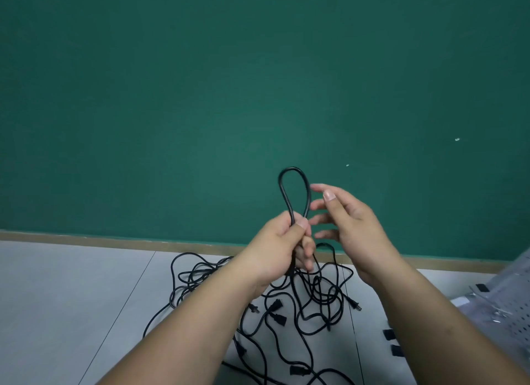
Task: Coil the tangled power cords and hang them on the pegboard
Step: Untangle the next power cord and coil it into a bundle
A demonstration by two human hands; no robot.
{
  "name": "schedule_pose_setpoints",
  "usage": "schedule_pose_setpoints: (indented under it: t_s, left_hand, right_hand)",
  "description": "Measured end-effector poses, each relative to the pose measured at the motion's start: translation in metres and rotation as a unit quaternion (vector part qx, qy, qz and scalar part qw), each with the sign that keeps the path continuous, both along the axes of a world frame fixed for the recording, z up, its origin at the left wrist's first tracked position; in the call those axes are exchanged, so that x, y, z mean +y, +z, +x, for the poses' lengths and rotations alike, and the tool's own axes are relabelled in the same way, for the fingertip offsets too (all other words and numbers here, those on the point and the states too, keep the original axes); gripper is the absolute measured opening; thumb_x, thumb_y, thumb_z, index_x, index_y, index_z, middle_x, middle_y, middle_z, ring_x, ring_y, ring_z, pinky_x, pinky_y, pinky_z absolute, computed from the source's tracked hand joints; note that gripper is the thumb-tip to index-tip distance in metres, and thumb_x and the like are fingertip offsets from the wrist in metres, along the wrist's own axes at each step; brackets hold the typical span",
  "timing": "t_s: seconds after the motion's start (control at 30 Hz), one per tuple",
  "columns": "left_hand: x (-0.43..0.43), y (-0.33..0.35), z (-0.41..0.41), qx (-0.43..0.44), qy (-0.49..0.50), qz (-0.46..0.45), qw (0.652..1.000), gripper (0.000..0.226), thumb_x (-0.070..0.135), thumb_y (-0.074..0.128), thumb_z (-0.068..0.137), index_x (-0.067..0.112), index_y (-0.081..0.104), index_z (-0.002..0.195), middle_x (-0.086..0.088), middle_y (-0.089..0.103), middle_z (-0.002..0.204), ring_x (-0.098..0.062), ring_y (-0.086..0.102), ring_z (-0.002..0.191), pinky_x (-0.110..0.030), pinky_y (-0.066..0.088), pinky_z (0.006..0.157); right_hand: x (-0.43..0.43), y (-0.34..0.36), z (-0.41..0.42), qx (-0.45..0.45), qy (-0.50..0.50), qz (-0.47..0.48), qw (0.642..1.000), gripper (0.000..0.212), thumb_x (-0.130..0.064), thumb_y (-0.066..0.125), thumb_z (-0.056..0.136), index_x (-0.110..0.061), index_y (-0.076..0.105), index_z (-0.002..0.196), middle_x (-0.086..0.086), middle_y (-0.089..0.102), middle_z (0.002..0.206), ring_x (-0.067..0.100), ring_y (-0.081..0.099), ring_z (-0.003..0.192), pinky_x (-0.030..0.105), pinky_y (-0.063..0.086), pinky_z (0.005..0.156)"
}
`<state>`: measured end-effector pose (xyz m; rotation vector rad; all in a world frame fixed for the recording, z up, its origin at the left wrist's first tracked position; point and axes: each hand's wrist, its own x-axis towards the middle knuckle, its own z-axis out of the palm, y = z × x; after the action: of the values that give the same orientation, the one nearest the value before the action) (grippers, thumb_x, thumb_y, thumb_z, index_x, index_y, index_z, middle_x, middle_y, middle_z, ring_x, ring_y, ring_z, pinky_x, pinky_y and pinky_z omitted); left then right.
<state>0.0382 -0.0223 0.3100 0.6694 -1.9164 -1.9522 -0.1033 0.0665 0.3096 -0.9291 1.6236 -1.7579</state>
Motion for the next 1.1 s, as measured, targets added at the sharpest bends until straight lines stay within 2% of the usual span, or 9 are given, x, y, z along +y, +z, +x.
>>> schedule_pose_setpoints:
  t_s: [0.2,0.33,0.5,0.57,0.67,0.8,0.87,1.0,1.1]
  left_hand:
    - [-0.012,0.015,-0.001,0.148,0.124,0.126,0.973,0.019,0.012,0.042,0.114,0.006,0.06,0.117,-0.002,0.062,0.075,-0.016,0.057,0.063,-0.029,0.054,0.066]
    - [-0.025,0.012,0.007,0.158,0.182,0.174,0.955,0.018,0.007,0.04,0.112,0.007,0.057,0.113,0.003,0.038,0.065,-0.012,0.029,0.051,-0.027,0.03,0.048]
    - [-0.07,0.01,0.019,0.091,0.316,0.003,0.944,0.018,0.013,0.042,0.107,0.015,0.056,0.096,0.005,0.036,0.061,-0.012,0.025,0.047,-0.024,0.024,0.046]
    - [-0.091,-0.003,0.026,0.019,0.329,-0.108,0.938,0.014,0.033,0.051,0.097,0.022,0.059,0.093,0.006,0.043,0.064,-0.017,0.035,0.053,-0.032,0.037,0.057]
    - [-0.092,-0.012,0.026,-0.033,0.251,-0.148,0.956,0.037,0.062,0.055,0.079,0.028,0.059,0.091,0.012,0.048,0.063,-0.019,0.041,0.059,-0.04,0.038,0.066]
    - [-0.067,-0.016,0.014,-0.07,0.07,-0.142,0.985,0.07,0.087,0.053,0.079,0.021,0.062,0.101,0.018,0.045,0.059,-0.012,0.04,0.055,-0.034,0.034,0.055]
    - [-0.05,-0.014,0.008,-0.093,-0.016,-0.134,0.986,0.076,0.092,0.054,0.078,0.021,0.061,0.102,0.018,0.047,0.066,-0.009,0.042,0.056,-0.032,0.036,0.056]
    - [-0.023,-0.019,-0.005,-0.134,-0.083,-0.225,0.962,0.035,0.058,0.059,0.101,0.024,0.055,0.1,0.013,0.055,0.081,-0.007,0.05,0.069,-0.033,0.046,0.07]
    - [-0.015,-0.023,-0.011,-0.109,-0.083,-0.16,0.978,0.027,0.04,0.045,0.112,0.021,0.052,0.094,0.005,0.058,0.077,-0.014,0.048,0.068,-0.032,0.042,0.067]
  right_hand:
    - [0.006,-0.018,0.018,-0.001,0.184,0.178,0.967,0.064,-0.061,0.026,0.109,-0.02,0.072,0.127,0.007,0.082,0.107,0.025,0.078,0.105,0.043,0.055,0.101]
    - [0.009,-0.026,0.024,0.041,0.26,0.232,0.936,0.058,-0.06,0.035,0.11,-0.018,0.076,0.114,0.006,0.076,0.09,0.024,0.076,0.087,0.038,0.055,0.091]
    - [0.024,-0.028,0.001,0.235,0.272,0.336,0.871,0.03,-0.052,0.061,0.103,-0.027,0.074,0.092,-0.001,0.065,0.069,0.011,0.051,0.056,0.024,0.038,0.055]
    - [0.026,-0.018,-0.008,0.194,0.218,0.261,0.92,0.027,-0.045,0.068,0.101,-0.023,0.076,0.089,0.003,0.063,0.071,0.012,0.048,0.06,0.025,0.039,0.06]
    - [0.024,0.003,-0.015,0.092,0.118,0.079,0.986,0.02,-0.038,0.074,0.09,-0.018,0.081,0.09,0.008,0.071,0.084,0.016,0.058,0.077,0.032,0.047,0.075]
    - [0.015,0.008,-0.014,0.107,0.014,-0.009,0.994,0.003,-0.02,0.079,0.093,-0.019,0.081,0.091,-0.001,0.077,0.088,0.012,0.064,0.081,0.027,0.05,0.078]
    - [0.011,0.005,-0.014,0.127,-0.038,-0.022,0.991,0.003,-0.019,0.083,0.091,-0.022,0.082,0.092,0.008,0.077,0.088,0.014,0.065,0.081,0.035,0.053,0.08]
    - [0.0,-0.004,-0.018,0.151,-0.109,-0.021,0.982,0.013,-0.025,0.089,0.085,-0.03,0.081,0.093,0.011,0.073,0.084,0.024,0.059,0.072,0.04,0.054,0.075]
    - [-0.004,-0.009,-0.018,0.203,-0.144,0.001,0.969,0.017,-0.031,0.088,0.086,-0.034,0.075,0.097,-0.005,0.073,0.083,0.023,0.063,0.073,0.036,0.056,0.074]
